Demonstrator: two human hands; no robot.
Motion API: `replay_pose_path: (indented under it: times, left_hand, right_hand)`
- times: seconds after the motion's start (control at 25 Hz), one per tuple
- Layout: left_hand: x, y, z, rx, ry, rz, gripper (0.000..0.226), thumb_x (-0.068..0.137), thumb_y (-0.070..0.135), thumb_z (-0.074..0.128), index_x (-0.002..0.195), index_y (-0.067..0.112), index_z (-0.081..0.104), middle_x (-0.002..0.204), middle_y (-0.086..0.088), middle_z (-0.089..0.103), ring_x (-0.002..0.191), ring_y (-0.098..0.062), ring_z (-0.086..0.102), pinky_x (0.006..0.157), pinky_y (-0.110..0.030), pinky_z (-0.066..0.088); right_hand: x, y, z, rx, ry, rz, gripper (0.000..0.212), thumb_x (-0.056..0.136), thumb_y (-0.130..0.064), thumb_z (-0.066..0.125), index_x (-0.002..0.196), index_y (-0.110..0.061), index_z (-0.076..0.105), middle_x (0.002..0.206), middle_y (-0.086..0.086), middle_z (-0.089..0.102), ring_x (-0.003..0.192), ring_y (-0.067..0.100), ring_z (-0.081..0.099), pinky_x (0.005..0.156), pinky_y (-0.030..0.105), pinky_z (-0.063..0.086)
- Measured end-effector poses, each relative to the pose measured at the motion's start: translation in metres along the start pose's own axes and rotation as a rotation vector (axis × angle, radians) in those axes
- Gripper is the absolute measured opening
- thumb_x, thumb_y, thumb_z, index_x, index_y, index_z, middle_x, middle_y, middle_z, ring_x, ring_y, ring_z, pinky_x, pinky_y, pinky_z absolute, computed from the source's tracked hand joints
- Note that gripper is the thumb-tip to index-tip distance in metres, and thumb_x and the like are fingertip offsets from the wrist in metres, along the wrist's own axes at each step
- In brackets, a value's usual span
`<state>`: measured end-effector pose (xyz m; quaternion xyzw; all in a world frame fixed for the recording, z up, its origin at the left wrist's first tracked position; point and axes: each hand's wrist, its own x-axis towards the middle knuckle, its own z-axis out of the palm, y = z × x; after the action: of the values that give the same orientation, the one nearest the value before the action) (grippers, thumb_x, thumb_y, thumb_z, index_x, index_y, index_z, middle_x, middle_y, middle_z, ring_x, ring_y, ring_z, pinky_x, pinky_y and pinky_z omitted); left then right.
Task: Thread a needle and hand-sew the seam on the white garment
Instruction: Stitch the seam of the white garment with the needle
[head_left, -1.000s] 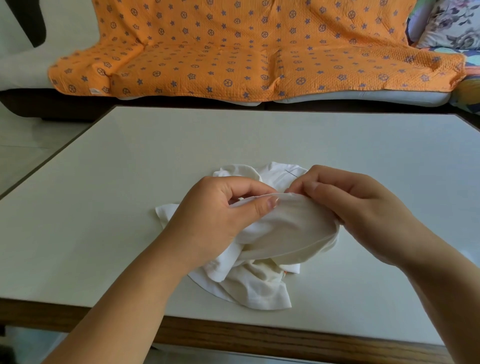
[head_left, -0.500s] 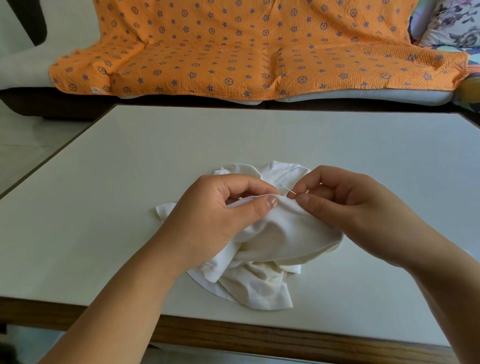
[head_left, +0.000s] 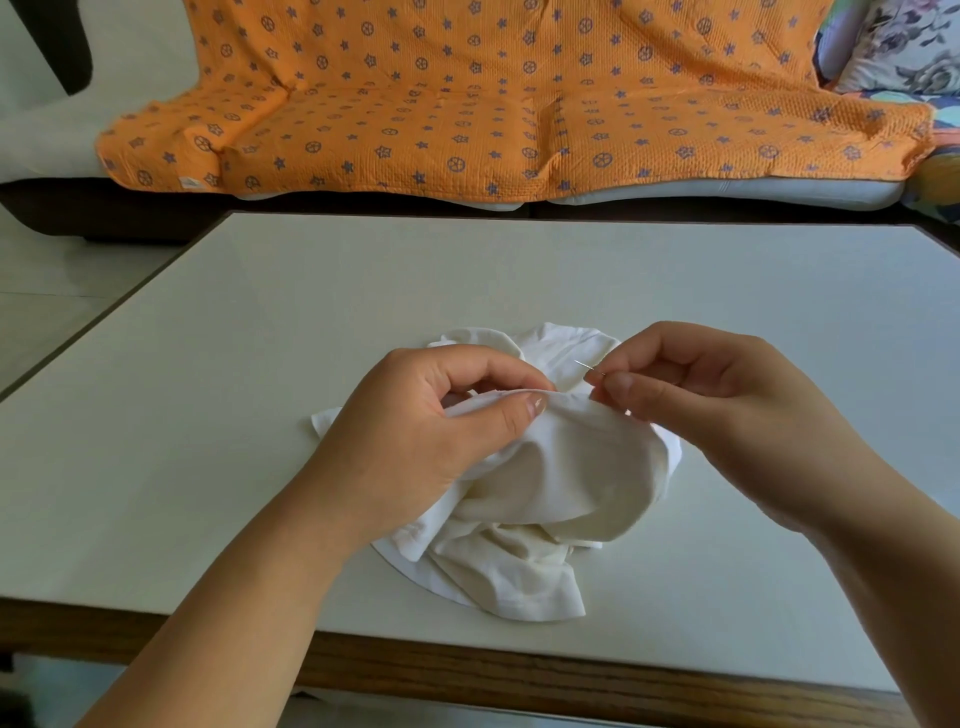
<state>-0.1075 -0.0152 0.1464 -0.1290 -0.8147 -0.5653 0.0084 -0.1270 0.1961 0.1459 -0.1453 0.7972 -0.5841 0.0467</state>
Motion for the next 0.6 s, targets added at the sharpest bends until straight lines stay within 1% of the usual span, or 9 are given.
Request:
replay_pose_path:
  times: [0.08, 0.16, 0.2, 0.24, 0.32, 0.36, 0.44, 0.52, 0.6]
  left_hand:
    - [0.0, 0.0, -0.001, 0.007, 0.007, -0.002, 0.016, 0.084, 0.018, 0.07, 0.083, 0.033, 0.075, 0.084, 0.019, 0.074, 0.083, -0.005, 0.068, 0.073, -0.006, 0.048]
    - [0.0, 0.0, -0.001, 0.016, 0.007, -0.005, 0.016, 0.084, 0.018, 0.07, 0.082, 0.034, 0.075, 0.083, 0.02, 0.073, 0.083, -0.01, 0.067, 0.072, -0.007, 0.048]
    - [0.0, 0.0, -0.001, 0.021, 0.007, -0.005, 0.016, 0.084, 0.019, 0.07, 0.082, 0.034, 0.075, 0.081, 0.021, 0.073, 0.082, -0.013, 0.067, 0.071, -0.006, 0.048]
    - [0.0, 0.001, -0.001, 0.026, 0.007, -0.004, 0.016, 0.084, 0.019, 0.07, 0.081, 0.034, 0.075, 0.08, 0.021, 0.072, 0.081, -0.014, 0.066, 0.07, -0.006, 0.048]
    - [0.0, 0.001, -0.001, 0.023, 0.009, -0.006, 0.015, 0.083, 0.02, 0.07, 0.081, 0.034, 0.075, 0.079, 0.02, 0.072, 0.08, -0.015, 0.066, 0.069, -0.007, 0.048]
    - [0.001, 0.0, 0.0, 0.019, 0.009, -0.007, 0.014, 0.083, 0.02, 0.07, 0.08, 0.033, 0.075, 0.079, 0.019, 0.072, 0.08, -0.016, 0.066, 0.069, -0.007, 0.048]
    - [0.001, 0.0, 0.0, 0.015, 0.005, -0.006, 0.014, 0.083, 0.021, 0.07, 0.08, 0.033, 0.075, 0.077, 0.017, 0.073, 0.079, -0.016, 0.067, 0.068, -0.008, 0.049]
    - [0.001, -0.001, 0.001, 0.019, 0.005, -0.006, 0.013, 0.083, 0.022, 0.071, 0.079, 0.034, 0.076, 0.076, 0.015, 0.072, 0.079, -0.02, 0.066, 0.069, -0.014, 0.051]
    - [0.001, -0.002, 0.001, 0.02, 0.007, -0.008, 0.013, 0.082, 0.023, 0.072, 0.079, 0.035, 0.077, 0.075, 0.009, 0.072, 0.078, -0.024, 0.066, 0.07, -0.022, 0.052]
  right_hand:
    - [-0.001, -0.003, 0.001, 0.024, 0.008, 0.002, 0.01, 0.074, -0.031, 0.071, 0.08, -0.024, 0.074, 0.08, -0.001, 0.076, 0.077, 0.011, 0.069, 0.078, 0.029, 0.048]
    - [-0.001, -0.004, 0.004, -0.03, 0.032, 0.0, 0.004, 0.08, -0.028, 0.071, 0.082, -0.028, 0.074, 0.08, -0.002, 0.075, 0.079, 0.017, 0.069, 0.08, 0.037, 0.051]
    - [-0.002, -0.005, 0.005, -0.078, 0.051, 0.003, 0.006, 0.083, -0.027, 0.069, 0.083, -0.03, 0.074, 0.08, -0.004, 0.075, 0.078, 0.021, 0.068, 0.079, 0.039, 0.052]
    - [-0.003, -0.007, 0.006, -0.105, 0.069, 0.013, 0.009, 0.085, -0.026, 0.066, 0.084, -0.031, 0.073, 0.08, -0.005, 0.075, 0.07, 0.023, 0.065, 0.071, 0.037, 0.051]
    - [-0.006, -0.011, 0.006, -0.082, 0.08, 0.039, 0.014, 0.088, -0.021, 0.064, 0.081, -0.03, 0.072, 0.079, -0.005, 0.076, 0.053, 0.022, 0.058, 0.051, 0.027, 0.044]
    - [-0.007, -0.014, 0.006, -0.064, 0.066, 0.05, 0.016, 0.09, -0.017, 0.063, 0.081, -0.027, 0.072, 0.078, -0.002, 0.076, 0.05, 0.026, 0.06, 0.048, 0.026, 0.042]
    - [-0.01, -0.017, 0.006, -0.057, 0.032, 0.065, 0.016, 0.089, -0.014, 0.062, 0.08, -0.022, 0.072, 0.074, 0.005, 0.075, 0.055, 0.036, 0.065, 0.051, 0.031, 0.046]
    - [-0.012, -0.018, 0.006, -0.083, 0.014, 0.077, 0.016, 0.088, -0.012, 0.063, 0.08, -0.021, 0.074, 0.068, 0.006, 0.074, 0.054, 0.028, 0.066, 0.058, 0.033, 0.051]
    - [-0.013, -0.021, 0.005, -0.113, 0.006, 0.083, 0.017, 0.086, -0.012, 0.064, 0.08, -0.023, 0.075, 0.064, 0.004, 0.074, 0.051, 0.02, 0.066, 0.06, 0.028, 0.055]
